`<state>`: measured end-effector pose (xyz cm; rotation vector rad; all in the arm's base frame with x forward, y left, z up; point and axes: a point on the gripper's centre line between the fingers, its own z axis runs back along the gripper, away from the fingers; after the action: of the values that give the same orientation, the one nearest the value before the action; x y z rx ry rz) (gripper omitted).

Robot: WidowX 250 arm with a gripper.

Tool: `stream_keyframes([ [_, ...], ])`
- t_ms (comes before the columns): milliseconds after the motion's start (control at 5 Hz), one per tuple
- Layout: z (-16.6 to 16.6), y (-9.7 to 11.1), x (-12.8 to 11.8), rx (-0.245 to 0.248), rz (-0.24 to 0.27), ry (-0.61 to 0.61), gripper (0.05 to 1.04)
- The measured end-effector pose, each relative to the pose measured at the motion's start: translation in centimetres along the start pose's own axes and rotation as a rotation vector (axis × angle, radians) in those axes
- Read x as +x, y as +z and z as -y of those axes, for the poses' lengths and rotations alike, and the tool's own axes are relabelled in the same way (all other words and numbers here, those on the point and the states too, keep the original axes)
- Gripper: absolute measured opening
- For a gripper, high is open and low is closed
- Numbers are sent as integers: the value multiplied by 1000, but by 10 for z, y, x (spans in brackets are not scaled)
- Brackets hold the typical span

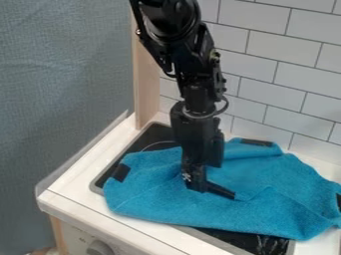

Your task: Move object from left to right

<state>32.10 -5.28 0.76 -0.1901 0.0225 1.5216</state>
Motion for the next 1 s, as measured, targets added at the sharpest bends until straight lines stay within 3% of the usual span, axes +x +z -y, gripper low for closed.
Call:
stream_keyframes([
  [400,-9,-12,-3,53,-3,0,999],
  [800,-7,-12,-7,39,-8,2,999],
  [1000,0,-18,-7,29,-2,8,946],
])
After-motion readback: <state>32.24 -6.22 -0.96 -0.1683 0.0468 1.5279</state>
